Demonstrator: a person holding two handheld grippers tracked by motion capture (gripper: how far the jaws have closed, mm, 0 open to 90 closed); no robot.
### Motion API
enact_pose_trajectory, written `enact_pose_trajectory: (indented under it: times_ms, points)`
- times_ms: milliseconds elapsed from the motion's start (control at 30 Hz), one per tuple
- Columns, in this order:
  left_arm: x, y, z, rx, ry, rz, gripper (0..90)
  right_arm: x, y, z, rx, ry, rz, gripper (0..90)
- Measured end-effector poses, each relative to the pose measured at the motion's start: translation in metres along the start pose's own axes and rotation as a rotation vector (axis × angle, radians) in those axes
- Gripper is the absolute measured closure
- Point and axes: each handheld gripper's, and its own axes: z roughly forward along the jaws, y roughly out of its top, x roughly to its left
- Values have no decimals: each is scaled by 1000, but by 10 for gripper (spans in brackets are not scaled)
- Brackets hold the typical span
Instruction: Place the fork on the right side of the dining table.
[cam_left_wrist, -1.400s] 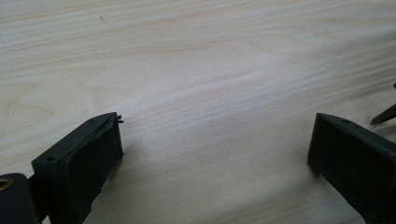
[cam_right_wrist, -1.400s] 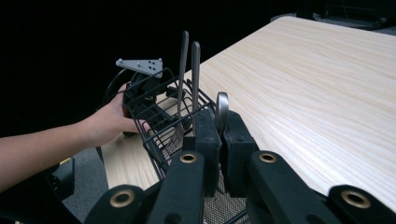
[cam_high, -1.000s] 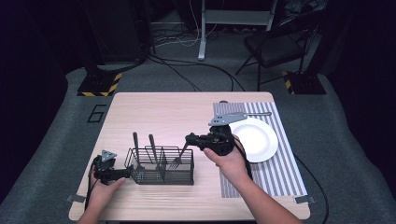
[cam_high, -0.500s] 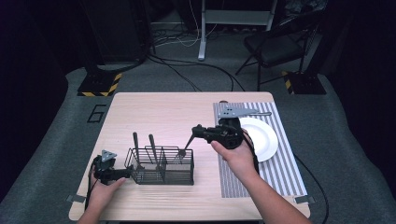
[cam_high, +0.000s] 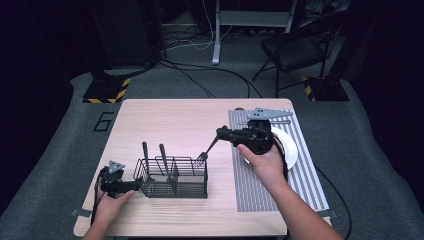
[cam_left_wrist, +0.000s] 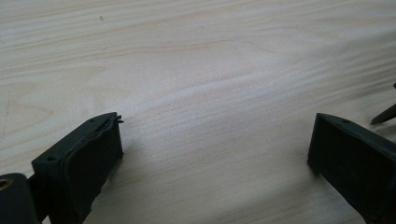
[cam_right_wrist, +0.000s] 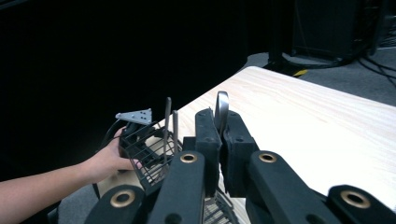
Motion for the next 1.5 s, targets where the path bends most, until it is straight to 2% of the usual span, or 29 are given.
enact_pose_trajectory:
  times_ms: [200, 500, 733, 1300, 1500]
  points:
    - [0, 0, 0, 0, 0, 0, 25, -7, -1, -14, -17, -32, 11, 870]
    - [0, 0, 0, 2, 0, 3, 25, -16, -6, -30, -59, -39, 41, 870]
    - [0, 0, 0, 0, 0, 0, 25, -22, -11, -39, -61, -61, 52, 870]
    - [0, 0, 0, -1, 0, 0, 25, -35, -44, -51, -57, -133, 73, 870]
    - [0, 0, 0, 2, 0, 3, 25, -43, -62, -56, -66, -164, 95, 870]
